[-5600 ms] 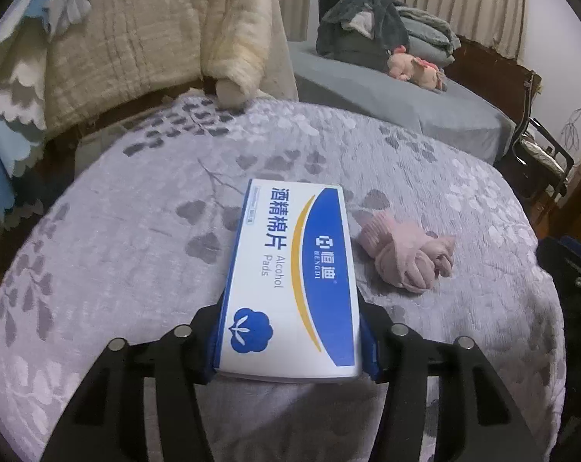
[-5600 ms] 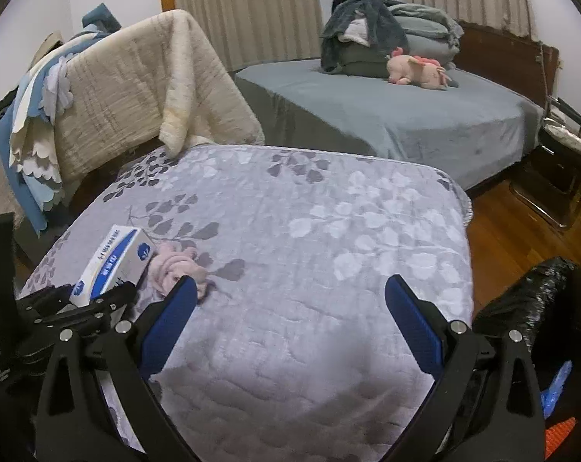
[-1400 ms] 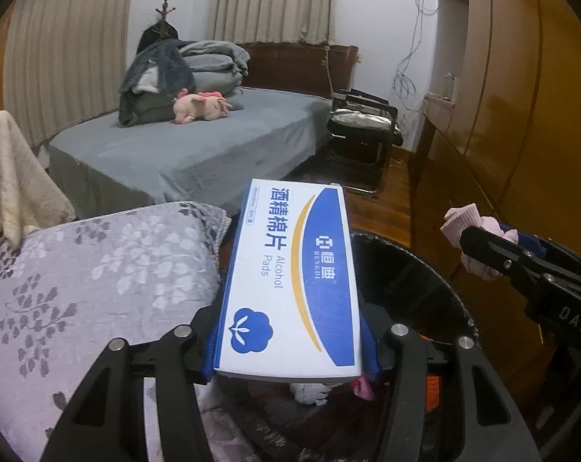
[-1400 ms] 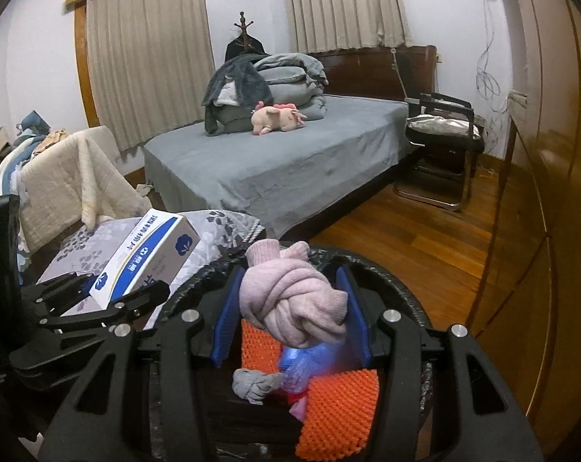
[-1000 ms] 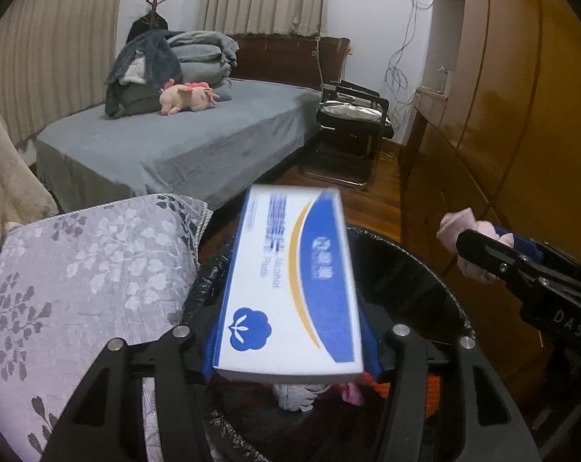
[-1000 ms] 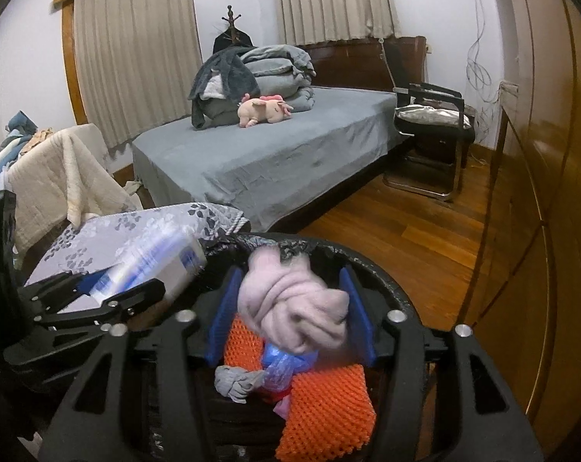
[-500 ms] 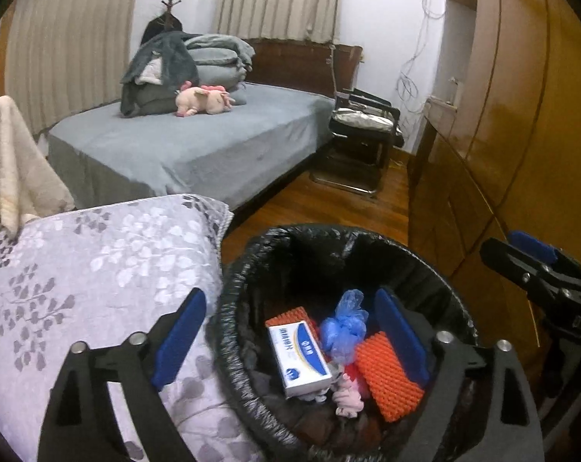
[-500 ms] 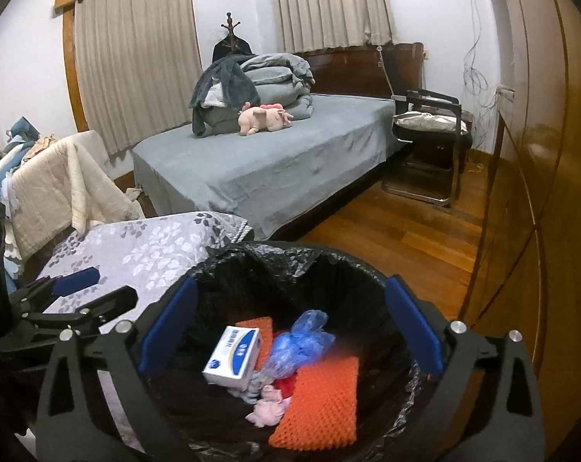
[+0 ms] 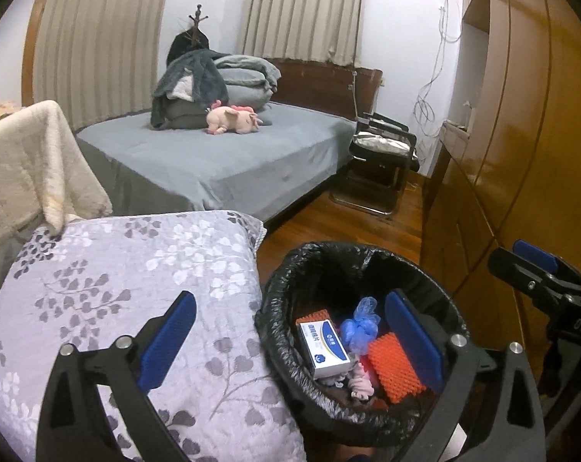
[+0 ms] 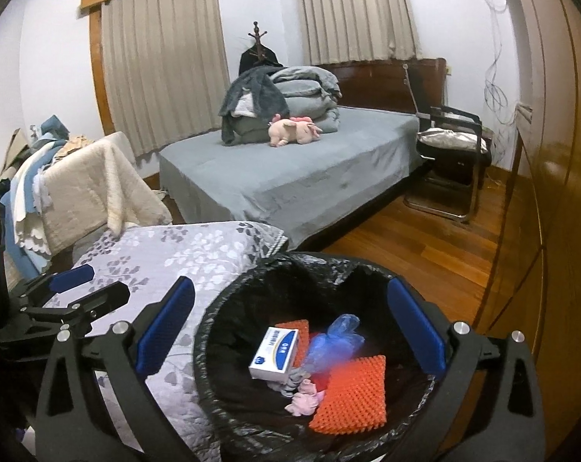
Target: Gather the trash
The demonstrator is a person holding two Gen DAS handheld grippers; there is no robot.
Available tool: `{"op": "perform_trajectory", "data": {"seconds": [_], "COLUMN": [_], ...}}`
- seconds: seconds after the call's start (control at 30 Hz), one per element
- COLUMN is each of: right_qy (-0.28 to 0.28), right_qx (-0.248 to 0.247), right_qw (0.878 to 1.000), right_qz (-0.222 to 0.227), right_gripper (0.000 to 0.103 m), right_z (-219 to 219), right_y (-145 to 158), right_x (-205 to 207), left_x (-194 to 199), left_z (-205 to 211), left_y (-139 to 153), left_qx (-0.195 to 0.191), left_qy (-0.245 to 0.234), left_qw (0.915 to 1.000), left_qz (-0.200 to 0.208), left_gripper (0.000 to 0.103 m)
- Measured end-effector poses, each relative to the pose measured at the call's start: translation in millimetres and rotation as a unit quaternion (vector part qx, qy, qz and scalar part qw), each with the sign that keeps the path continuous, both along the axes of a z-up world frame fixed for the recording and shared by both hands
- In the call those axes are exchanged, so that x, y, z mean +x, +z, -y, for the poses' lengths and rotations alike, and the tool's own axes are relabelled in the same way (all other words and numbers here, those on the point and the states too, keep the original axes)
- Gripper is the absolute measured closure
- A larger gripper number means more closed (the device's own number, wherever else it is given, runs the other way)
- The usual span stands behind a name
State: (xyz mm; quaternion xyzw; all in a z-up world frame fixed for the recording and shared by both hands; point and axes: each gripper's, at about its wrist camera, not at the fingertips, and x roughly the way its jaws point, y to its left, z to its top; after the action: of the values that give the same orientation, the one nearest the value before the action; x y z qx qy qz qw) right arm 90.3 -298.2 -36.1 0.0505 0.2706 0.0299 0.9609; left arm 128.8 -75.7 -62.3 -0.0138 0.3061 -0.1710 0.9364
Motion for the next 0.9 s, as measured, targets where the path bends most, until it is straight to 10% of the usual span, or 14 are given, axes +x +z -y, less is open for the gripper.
{"op": "perform_trajectory", "data": {"seconds": [0.9], "right_qy": [0.031], "right_qx": [-0.013], "right_qw": [0.999], "right_qz": [0.030], "right_gripper": [0.005], "right_z": [-44.1], "right_y": [42.9], "right_x": [-66.7], "left_x": [-84.5], "left_z": [-37.6], "left_y": [46.4], "left_qx": [-0.015], "left_qy": [0.028], "left_qw": [0.9979], "left_qz": [0.056], "left_gripper": [0.006]}}
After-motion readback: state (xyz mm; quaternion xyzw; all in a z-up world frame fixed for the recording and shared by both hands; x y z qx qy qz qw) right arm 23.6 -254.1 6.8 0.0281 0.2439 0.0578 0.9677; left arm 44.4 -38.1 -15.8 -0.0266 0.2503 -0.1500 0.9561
